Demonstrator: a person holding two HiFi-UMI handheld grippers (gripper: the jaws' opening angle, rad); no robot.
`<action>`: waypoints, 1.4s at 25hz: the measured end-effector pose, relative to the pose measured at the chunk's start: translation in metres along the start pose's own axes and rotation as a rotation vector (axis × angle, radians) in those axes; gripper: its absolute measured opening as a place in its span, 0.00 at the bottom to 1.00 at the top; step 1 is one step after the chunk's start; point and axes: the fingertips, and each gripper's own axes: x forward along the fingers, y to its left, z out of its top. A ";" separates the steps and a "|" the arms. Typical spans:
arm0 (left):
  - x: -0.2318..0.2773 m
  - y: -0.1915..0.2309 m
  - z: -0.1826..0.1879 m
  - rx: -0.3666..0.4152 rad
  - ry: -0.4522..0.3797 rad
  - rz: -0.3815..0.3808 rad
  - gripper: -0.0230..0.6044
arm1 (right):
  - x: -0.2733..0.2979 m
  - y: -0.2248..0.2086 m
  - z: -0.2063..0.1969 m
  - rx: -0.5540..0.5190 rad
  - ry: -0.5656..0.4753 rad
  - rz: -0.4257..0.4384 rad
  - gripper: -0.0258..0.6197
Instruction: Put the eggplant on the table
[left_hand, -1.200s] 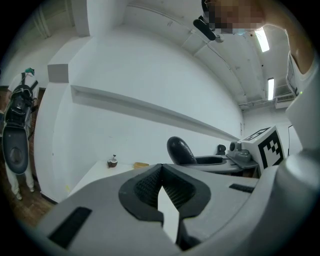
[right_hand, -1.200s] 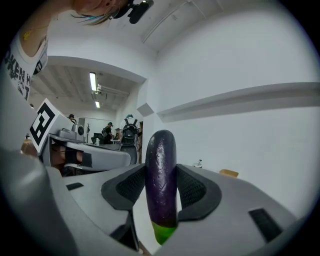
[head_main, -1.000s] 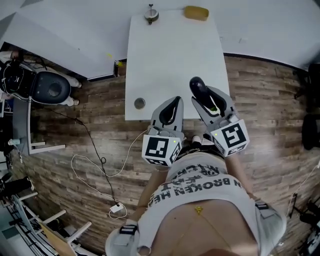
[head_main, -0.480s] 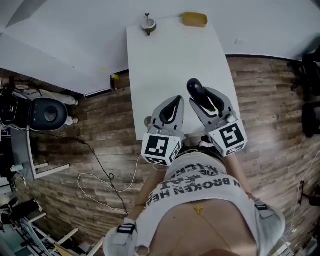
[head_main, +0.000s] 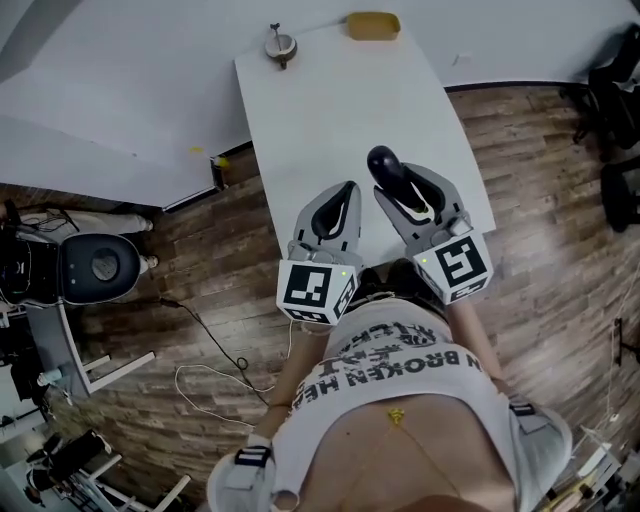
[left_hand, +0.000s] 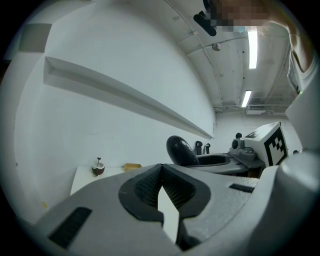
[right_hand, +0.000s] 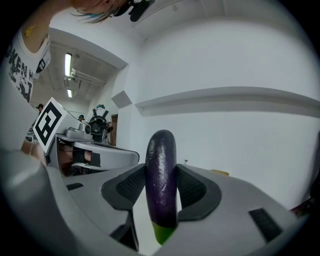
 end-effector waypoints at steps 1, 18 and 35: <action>0.000 0.003 -0.001 0.001 0.004 -0.005 0.03 | 0.001 0.000 -0.001 0.002 0.005 -0.010 0.34; 0.032 -0.024 0.008 0.061 0.007 0.083 0.03 | -0.016 -0.041 -0.004 -0.030 0.027 0.077 0.34; 0.040 -0.028 0.009 0.059 0.018 0.121 0.03 | -0.008 -0.045 -0.011 -0.028 0.056 0.144 0.34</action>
